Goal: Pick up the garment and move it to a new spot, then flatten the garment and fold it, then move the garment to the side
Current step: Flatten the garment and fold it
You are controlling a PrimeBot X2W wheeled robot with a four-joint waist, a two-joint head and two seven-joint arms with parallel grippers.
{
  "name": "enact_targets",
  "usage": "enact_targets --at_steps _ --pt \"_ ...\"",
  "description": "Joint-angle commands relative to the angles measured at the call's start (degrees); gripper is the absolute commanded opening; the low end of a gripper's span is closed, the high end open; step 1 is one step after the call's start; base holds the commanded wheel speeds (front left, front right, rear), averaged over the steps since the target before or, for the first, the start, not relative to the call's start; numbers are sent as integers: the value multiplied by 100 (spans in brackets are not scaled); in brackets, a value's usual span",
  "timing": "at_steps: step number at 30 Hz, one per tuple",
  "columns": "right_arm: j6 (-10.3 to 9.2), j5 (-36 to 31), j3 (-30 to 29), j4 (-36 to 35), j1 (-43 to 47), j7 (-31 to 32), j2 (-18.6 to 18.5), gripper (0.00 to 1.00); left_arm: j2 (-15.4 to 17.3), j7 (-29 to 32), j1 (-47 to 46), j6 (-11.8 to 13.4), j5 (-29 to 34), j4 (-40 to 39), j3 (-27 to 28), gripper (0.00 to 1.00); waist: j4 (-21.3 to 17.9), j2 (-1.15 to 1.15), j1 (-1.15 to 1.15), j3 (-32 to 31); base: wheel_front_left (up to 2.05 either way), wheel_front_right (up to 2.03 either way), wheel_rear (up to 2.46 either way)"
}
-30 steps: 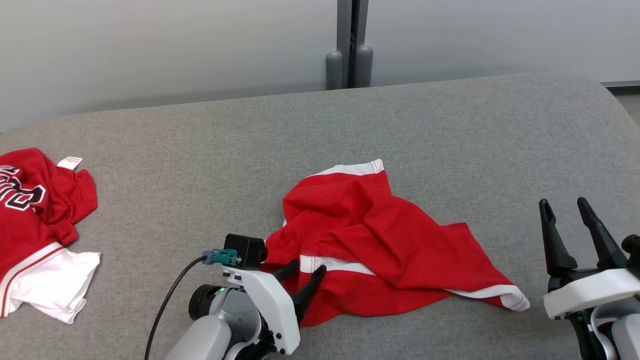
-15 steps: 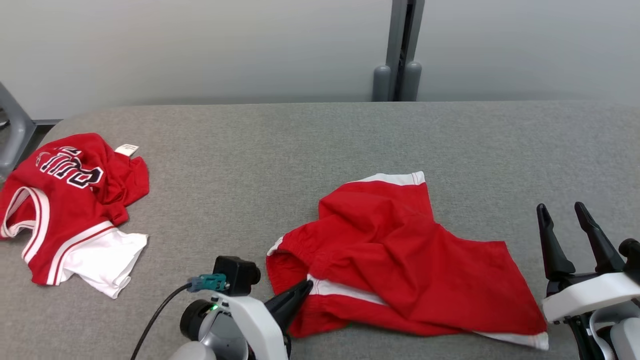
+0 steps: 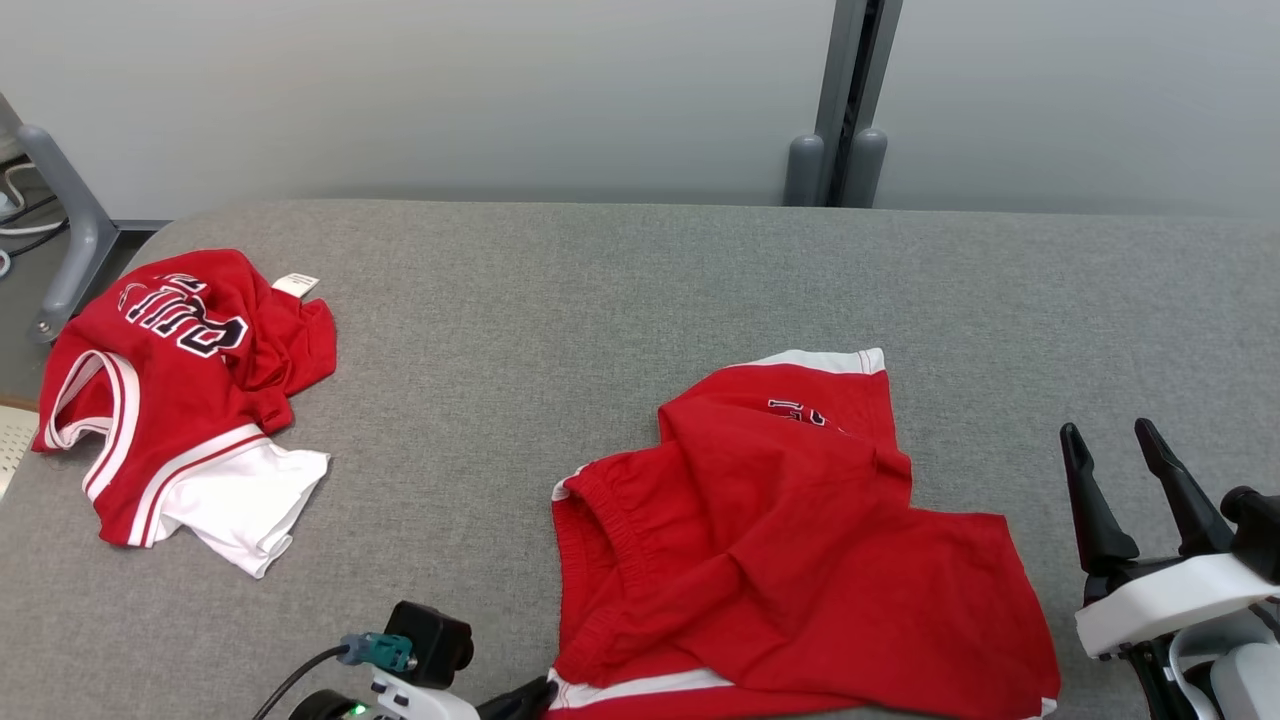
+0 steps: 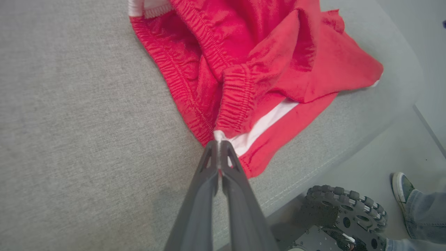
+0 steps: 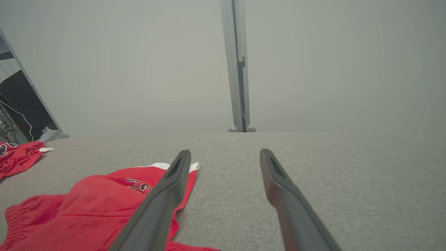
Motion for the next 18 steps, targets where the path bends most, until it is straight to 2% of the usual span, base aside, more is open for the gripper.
enact_targets --at_steps 1,2,3,4,5,8,12,13,18 --pt "2 47 13 15 -2 -25 -41 100 18 23 84 39 -44 -11 18 0 -17 0 0 -7 0 0 0" --pt "2 38 31 29 -5 -25 -45 100 13 25 101 58 -59 -26 25 0 -33 0 0 -16 0 0 0" --pt "2 41 48 50 -7 -25 -52 100 10 3 128 80 -74 -37 40 8 -52 0 0 -26 0 0 0" --pt "2 51 64 71 -12 -25 -59 100 -13 -47 155 96 -108 -47 65 78 -72 0 0 -41 0 0 0" --pt "2 56 82 88 -13 -25 -61 100 -47 -103 186 100 -144 -61 95 100 -93 0 0 -59 0 0 0" --pt "2 69 108 117 16 -25 -65 100 -99 -376 265 128 -273 -189 280 100 -155 0 0 -119 0 0 0" --pt "2 63 152 128 143 -25 -32 100 -73 -1061 241 323 -98 -405 671 100 -214 0 0 -239 0 0 0" --pt "2 63 152 128 143 -25 -32 100 -73 -1061 241 323 -98 -405 671 100 -214 0 0 -239 0 0 0" --pt "2 96 231 157 345 -25 -32 100 -62 -2029 218 708 332 -536 1136 100 -294 0 0 -346 0 0 0"
